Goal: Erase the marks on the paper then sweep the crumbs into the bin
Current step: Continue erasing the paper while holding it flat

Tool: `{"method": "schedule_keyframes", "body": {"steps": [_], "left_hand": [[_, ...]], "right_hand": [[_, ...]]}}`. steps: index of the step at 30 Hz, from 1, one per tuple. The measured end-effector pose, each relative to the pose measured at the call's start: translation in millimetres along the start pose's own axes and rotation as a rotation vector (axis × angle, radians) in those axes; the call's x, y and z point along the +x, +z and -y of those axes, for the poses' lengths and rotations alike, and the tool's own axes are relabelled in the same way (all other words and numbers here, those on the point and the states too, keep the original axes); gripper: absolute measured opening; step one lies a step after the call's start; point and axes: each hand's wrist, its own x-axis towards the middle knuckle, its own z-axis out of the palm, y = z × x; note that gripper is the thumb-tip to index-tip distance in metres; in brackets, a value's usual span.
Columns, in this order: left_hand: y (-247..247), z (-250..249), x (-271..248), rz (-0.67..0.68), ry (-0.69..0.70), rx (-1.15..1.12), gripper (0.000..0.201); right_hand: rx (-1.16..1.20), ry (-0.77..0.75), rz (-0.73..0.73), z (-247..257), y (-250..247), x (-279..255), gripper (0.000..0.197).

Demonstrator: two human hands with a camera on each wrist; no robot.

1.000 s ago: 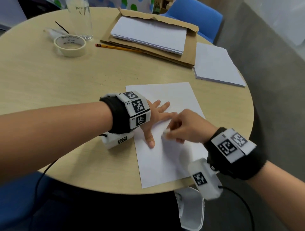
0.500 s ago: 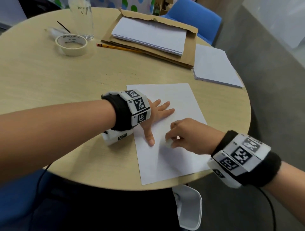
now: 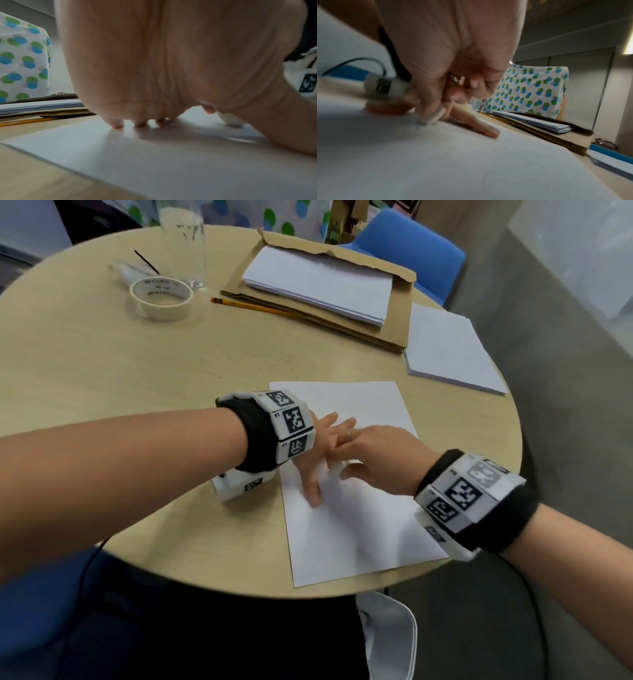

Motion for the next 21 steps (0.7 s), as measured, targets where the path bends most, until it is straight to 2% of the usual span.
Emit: {"method": "schedule_keyframes", "body": {"steps": [1,3,6,8,10,13,16,18,21], "left_hand": [[1,0,0,-0.007,0.005,-0.006,0.112],[2,2,1,-0.003,-0.015,0.003,0.125],[1,5,4,0.014,-0.042,0.013,0.132],[0,7,5,0.016,-0.039,0.024,0.132],[-3,10,6,0.020,-0.039,0.043,0.133],[-10,18,5,0.030,-0.070,0.082,0.133],[-21,24,4,0.034,-0.106,0.156,0.128],[-28,27,4,0.046,-0.096,0.147,0.120],[-30,28,3,0.044,-0.071,-0.002,0.106]], "right_hand": [[0.019,-0.002,-0.041,1,4,2,0.022],[0.026,-0.014,-0.024,0,9,-7,0.023],[-0.052,-0.027,0.180,-8,4,-27,0.027],[0.000,0.016,0.254,-17,0,-30,0.027],[0.234,0.155,0.152,-28,-2,-29,0.023],[0.842,0.415,-0.157,-42,2,-30,0.007],[1.312,0.569,-0.219,-40,16,-30,0.009],[1.439,0.622,-0.249,-34,24,-26,0.007],[1.420,0.673,-0.287,-34,27,-17,0.008]]}}
